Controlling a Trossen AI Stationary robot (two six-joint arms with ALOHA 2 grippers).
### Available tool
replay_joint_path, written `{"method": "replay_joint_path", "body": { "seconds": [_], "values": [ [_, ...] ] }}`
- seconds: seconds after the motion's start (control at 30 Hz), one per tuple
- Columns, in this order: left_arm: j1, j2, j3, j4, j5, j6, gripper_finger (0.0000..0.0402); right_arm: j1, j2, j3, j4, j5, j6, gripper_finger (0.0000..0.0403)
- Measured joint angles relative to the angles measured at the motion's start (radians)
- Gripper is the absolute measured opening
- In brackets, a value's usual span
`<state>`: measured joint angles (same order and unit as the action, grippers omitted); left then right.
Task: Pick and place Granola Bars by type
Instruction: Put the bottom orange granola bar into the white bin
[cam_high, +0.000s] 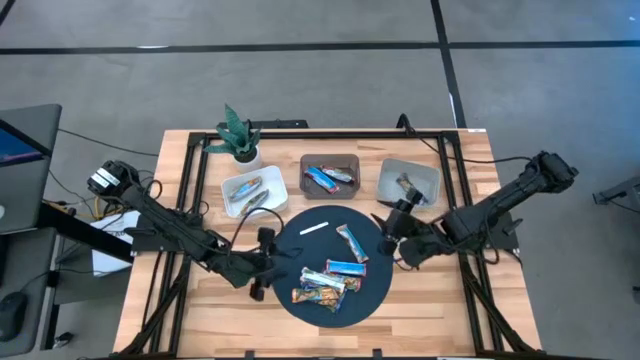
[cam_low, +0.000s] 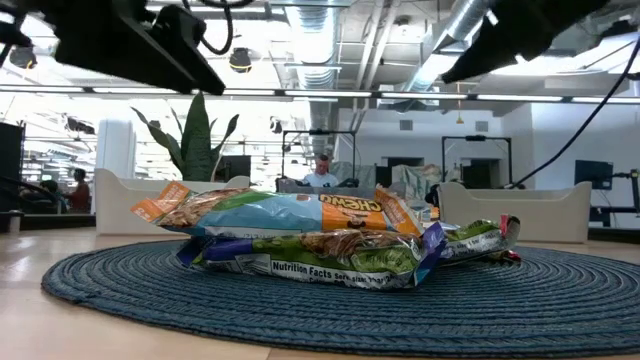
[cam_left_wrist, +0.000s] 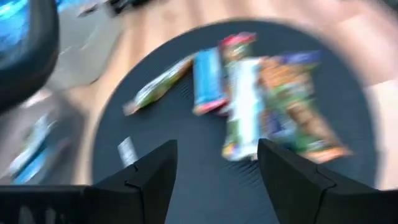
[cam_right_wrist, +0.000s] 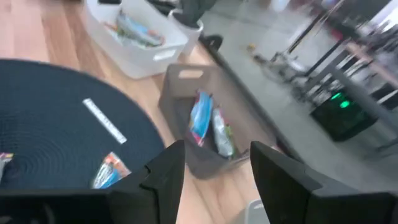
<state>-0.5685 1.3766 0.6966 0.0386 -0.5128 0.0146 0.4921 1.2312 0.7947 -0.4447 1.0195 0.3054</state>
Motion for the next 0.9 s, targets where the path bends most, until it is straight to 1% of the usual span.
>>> {"method": "replay_joint_path", "body": {
  "seconds": [0.07,0.13,0.3,0.4,0.5,0.6,0.67,0.73,0.83,0.9],
  "values": [
    [0.001,0.000,-0.018,0.065,0.057,0.033,0.0217,0.028,0.000,-0.023,0.034,0.061,-0.002,0.0174],
    [0.001,0.000,-0.030,0.099,0.090,0.052,0.0217,0.046,0.001,-0.049,0.038,0.094,-0.024,0.0173],
    [0.002,0.011,-0.031,0.135,0.098,0.019,0.0217,0.047,-0.003,-0.067,0.038,0.113,-0.026,0.0173],
    [0.002,0.076,-0.031,0.199,0.099,-0.002,0.0217,0.040,-0.003,-0.067,0.043,0.112,-0.027,0.0172],
    [0.002,0.169,-0.031,0.306,0.130,0.002,0.0217,0.027,-0.003,-0.067,0.046,0.110,-0.026,0.0170],
    [0.004,0.243,-0.018,0.366,0.146,0.057,0.0217,0.016,-0.003,-0.067,0.050,0.109,-0.026,0.0167],
    [0.005,0.261,0.003,0.378,0.155,0.095,0.0217,0.016,-0.003,-0.067,0.054,0.109,-0.026,0.0166],
    [0.014,0.280,0.026,0.412,0.200,0.101,0.0217,0.016,-0.003,-0.067,0.055,0.107,-0.026,0.0166],
    [0.031,0.321,0.029,0.463,0.294,0.078,0.0217,0.016,-0.003,-0.067,0.056,0.105,-0.026,0.0166],
    [0.039,0.360,0.029,0.486,0.322,0.072,0.0217,0.016,-0.003,-0.067,0.057,0.105,-0.026,0.0166]
  ]
}}
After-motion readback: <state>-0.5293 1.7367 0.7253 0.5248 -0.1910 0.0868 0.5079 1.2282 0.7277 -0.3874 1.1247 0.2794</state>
